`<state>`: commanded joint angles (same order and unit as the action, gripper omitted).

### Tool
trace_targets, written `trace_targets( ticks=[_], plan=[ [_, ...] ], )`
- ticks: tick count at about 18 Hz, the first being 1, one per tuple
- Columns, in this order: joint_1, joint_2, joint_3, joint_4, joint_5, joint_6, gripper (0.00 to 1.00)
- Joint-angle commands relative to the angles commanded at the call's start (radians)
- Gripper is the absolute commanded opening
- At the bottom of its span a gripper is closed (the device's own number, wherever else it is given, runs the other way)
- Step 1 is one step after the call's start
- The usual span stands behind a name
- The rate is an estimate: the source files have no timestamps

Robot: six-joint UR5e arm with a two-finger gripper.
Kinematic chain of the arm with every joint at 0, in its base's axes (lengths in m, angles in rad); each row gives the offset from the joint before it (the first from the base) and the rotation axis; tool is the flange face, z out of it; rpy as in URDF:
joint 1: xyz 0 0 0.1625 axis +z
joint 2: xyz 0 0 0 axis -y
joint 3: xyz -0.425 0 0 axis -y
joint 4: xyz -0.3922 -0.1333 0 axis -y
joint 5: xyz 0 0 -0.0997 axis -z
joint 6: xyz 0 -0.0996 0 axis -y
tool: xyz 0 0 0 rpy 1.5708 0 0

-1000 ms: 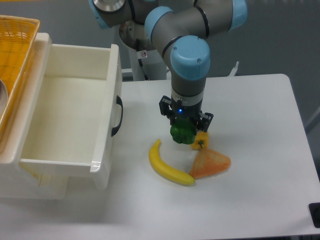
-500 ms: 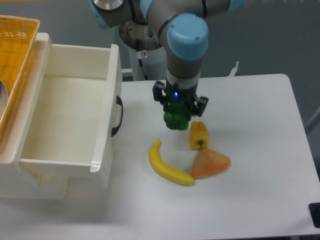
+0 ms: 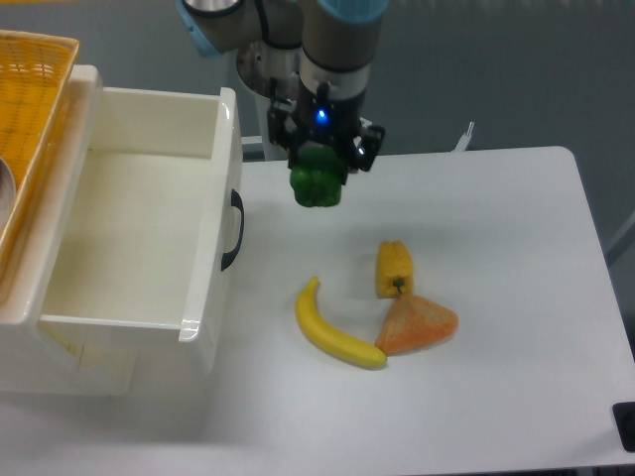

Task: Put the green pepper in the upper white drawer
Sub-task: 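Lift the green pepper up and carry it toward the open white drawer, then move the held pepper over the drawer and lower it inside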

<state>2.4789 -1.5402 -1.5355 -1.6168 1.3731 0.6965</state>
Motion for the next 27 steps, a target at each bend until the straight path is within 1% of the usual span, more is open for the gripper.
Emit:
trace_targets(
  ticks=[4,6,8,11,13,17,23,27],
  plan=[
    [-0.002,0.026,-0.002,-0.003,-0.061,-0.074,0.59],
    [-0.003,0.029,-0.002,-0.003,-0.089,-0.095,0.59],
    [-0.008,0.034,-0.002,-0.003,-0.118,-0.144,0.59],
    [-0.012,0.035,-0.002,-0.002,-0.163,-0.160,0.60],
    [-0.017,0.045,-0.002,-0.002,-0.170,-0.178,0.60],
    [-0.063,0.037,-0.002,0.003,-0.180,-0.215,0.60],
    [-0.120,0.029,-0.003,0.003,-0.174,-0.216,0.60],
    [-0.163,0.008,-0.005,0.005,-0.172,-0.218,0.60]
  ],
)
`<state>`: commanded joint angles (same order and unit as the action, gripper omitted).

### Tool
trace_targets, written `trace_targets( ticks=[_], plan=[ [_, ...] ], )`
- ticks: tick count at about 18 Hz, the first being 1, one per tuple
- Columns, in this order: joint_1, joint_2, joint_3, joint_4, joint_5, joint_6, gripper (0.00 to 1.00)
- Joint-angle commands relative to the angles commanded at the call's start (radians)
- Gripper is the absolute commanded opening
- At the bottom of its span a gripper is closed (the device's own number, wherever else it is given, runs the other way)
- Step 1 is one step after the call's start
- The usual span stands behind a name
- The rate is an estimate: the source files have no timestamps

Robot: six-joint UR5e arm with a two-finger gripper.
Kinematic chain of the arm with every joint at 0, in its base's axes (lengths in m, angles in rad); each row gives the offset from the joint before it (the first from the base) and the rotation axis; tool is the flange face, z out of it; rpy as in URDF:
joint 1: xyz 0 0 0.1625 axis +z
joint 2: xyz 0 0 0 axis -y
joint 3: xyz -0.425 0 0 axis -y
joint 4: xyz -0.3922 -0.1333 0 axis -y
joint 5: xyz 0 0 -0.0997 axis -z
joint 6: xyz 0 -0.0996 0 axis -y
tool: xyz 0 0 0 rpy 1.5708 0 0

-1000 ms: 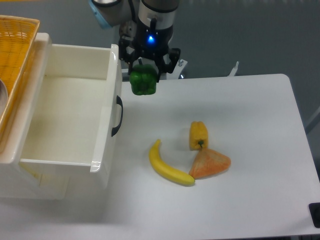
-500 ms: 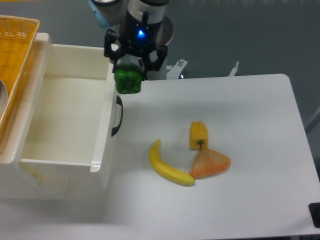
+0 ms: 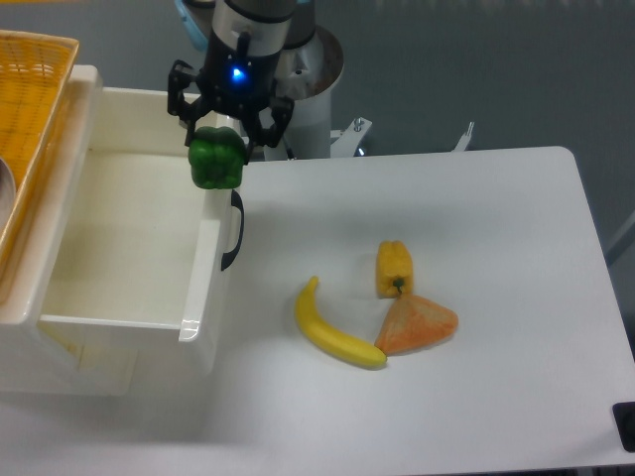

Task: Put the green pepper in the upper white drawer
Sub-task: 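Move the held pepper over the drawer and lower it inside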

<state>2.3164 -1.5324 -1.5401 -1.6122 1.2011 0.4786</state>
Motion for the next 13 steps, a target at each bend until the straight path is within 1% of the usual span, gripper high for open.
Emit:
trace_targets(
  ticks=[6,10,13],
  plan=[
    [-0.048,-0.035,0.003,0.000,0.000,0.000,0.60],
    [-0.055,-0.051,0.003,0.002,-0.002,0.000,0.60],
    [-0.075,-0.064,0.003,0.002,-0.002,-0.002,0.60]
  ],
)
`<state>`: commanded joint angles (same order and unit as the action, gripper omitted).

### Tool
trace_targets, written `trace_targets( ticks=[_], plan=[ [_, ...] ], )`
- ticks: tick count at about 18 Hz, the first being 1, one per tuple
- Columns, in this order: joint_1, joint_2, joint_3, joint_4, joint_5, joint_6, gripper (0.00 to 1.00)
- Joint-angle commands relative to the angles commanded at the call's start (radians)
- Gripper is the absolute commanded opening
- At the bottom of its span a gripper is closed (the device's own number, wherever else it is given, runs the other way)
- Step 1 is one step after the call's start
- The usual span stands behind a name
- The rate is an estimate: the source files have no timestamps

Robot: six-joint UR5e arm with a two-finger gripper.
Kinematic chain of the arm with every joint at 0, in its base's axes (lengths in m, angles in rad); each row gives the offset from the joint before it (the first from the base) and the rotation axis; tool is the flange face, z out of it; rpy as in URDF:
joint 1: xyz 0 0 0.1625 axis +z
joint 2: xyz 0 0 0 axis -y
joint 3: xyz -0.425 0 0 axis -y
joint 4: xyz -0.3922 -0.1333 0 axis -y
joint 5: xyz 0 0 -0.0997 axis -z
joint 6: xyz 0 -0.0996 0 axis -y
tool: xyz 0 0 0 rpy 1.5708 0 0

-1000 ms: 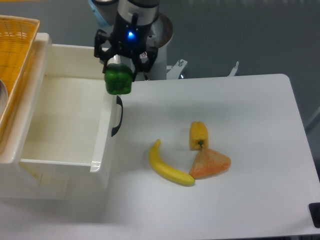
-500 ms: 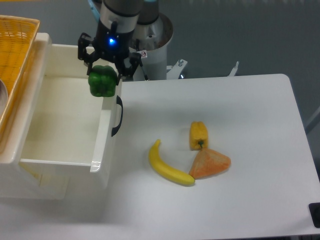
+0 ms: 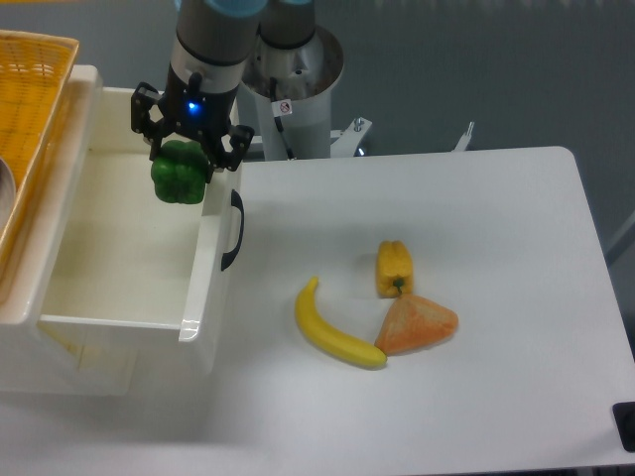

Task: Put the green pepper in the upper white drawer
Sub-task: 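Move the held pepper over the drawer and lower it inside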

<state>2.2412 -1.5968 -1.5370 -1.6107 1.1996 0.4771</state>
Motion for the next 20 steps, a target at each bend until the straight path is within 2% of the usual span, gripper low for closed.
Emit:
trace_targets(
  ticks=[7,15,17,19,20],
  plan=[
    [-0.023,-0.022,0.003,0.008,0.000,-0.017,0.61],
    [-0.051,-0.043,0.003,0.014,0.002,-0.017,0.65],
    [-0.051,-0.045,0.003,0.015,0.002,-0.012,0.76],
    [-0.051,-0.045,0.003,0.015,0.002,-0.011,0.78],
    [-0.052,-0.045,0.003,0.015,0.002,-0.008,0.84]
  ],
)
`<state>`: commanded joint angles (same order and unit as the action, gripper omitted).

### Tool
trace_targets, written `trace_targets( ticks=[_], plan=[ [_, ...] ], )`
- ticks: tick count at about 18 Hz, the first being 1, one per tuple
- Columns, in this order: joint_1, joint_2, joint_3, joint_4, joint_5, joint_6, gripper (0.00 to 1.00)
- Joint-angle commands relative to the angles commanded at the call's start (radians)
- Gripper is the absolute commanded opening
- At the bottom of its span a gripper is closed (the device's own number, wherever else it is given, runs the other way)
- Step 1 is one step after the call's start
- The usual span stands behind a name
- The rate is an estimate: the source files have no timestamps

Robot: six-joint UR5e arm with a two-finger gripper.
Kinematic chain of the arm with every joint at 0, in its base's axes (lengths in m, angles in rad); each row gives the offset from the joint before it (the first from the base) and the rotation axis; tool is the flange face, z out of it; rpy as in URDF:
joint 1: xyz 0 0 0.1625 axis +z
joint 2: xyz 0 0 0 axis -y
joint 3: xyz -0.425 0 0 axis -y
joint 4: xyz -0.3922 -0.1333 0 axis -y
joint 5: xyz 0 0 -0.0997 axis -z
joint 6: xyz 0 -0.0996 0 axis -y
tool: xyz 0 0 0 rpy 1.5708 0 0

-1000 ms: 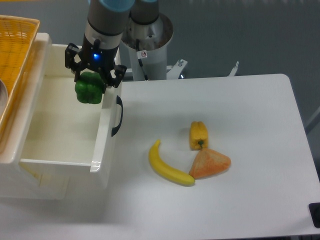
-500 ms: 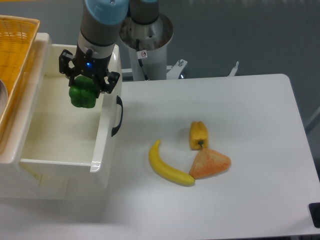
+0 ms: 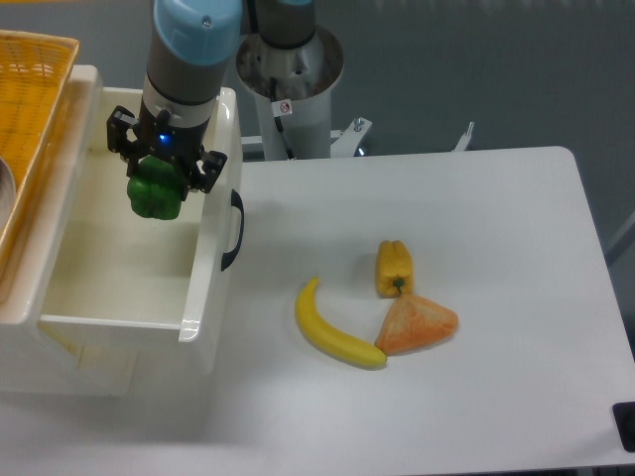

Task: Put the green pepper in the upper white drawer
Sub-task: 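Move the held pepper over the drawer and lower it inside, then open the gripper to release the pepper into the drawer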

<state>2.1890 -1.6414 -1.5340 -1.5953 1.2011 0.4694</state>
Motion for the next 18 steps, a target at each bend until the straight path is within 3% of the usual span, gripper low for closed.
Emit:
trace_targets(
  ticks=[4,12,18],
  plan=[
    [0.000,0.002,0.002,0.000,0.000,0.003,0.95],
    [0.014,0.015,0.012,0.002,0.002,0.006,1.00],
    [0.067,0.038,0.021,0.051,0.061,0.011,1.00]
  ],
)
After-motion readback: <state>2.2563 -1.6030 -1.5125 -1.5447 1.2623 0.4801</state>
